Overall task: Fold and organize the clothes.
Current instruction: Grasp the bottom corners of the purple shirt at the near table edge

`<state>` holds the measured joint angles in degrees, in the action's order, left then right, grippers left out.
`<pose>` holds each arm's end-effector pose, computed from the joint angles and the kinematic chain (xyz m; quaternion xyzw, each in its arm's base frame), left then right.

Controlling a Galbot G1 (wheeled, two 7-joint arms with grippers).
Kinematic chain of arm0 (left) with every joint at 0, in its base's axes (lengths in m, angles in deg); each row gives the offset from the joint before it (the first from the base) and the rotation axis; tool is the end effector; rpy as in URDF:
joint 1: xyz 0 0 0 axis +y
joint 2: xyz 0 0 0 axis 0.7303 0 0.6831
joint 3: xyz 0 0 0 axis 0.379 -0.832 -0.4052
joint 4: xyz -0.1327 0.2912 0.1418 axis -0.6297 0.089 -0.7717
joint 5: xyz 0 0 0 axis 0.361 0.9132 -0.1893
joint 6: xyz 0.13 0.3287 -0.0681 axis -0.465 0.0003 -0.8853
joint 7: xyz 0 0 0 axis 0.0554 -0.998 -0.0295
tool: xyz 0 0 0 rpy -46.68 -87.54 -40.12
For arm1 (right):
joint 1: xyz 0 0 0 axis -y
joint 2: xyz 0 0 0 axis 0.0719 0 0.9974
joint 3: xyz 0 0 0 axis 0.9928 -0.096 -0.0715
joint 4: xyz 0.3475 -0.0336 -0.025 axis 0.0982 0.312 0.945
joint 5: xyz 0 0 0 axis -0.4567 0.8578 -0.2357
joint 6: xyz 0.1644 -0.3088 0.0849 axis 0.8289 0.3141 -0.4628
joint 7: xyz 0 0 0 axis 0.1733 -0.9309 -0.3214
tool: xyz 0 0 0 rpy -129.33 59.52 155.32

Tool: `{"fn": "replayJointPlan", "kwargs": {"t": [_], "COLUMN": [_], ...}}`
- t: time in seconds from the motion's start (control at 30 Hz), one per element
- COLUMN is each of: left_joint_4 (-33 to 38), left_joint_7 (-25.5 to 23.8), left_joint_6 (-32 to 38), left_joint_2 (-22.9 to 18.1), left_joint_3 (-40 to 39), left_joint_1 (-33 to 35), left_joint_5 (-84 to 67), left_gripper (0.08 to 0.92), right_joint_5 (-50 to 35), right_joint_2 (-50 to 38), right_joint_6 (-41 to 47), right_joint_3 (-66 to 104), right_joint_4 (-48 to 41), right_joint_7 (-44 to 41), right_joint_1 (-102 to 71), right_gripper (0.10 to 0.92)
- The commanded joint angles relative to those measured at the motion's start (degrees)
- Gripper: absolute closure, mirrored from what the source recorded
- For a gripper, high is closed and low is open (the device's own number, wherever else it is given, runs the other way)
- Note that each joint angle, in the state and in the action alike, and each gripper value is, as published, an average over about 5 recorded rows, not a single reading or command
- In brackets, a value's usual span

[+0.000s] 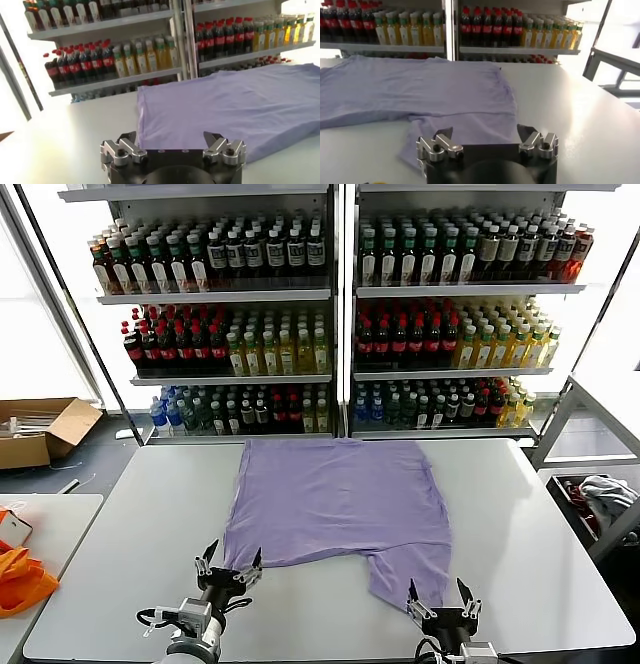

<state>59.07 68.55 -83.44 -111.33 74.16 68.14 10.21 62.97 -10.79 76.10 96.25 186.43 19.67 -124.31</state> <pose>0.2083 0.0048 -0.3136 -0.0492 -0.9796 -0.0761 0.1794 0.1304 0.0204 -0.2839 -0.0332 -0.9718 0.0267 0.2320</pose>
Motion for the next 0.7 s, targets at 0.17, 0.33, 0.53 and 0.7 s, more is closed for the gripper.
{"fn": "replayJointPlan", "kwargs": {"t": [0.17,0.33,0.53,0.7], "left_joint_4": [-1.9,-2.1,-2.6,-2.7], "left_joint_7": [0.9,1.0,1.5,1.8], "left_joint_6": [-2.9,-2.8,-3.1,-3.6], "left_joint_2": [0.6,0.8,0.9,0.9], "left_joint_3": [1.2,1.5,1.4,1.3], "left_joint_1": [-1.0,-1.2,-1.4,-1.5], "left_joint_5": [-5.7,-6.4,-9.1,-10.0], "left_gripper": [0.177,0.177,0.177,0.177], "right_joint_5": [0.1,0.2,0.3,0.3], "right_joint_2": [0.8,1.1,1.4,1.4], "right_joint_6": [0.9,0.8,0.9,1.0], "right_joint_3": [-1.8,-1.8,-1.9,-2.3], "right_joint_4": [-0.5,-1.8,-2.2,-2.9], "right_joint_7": [1.4,1.5,2.3,2.5], "right_joint_1": [-0.4,-0.1,0.1,0.2], "right_gripper": [0.203,0.203,0.203,0.203]}}
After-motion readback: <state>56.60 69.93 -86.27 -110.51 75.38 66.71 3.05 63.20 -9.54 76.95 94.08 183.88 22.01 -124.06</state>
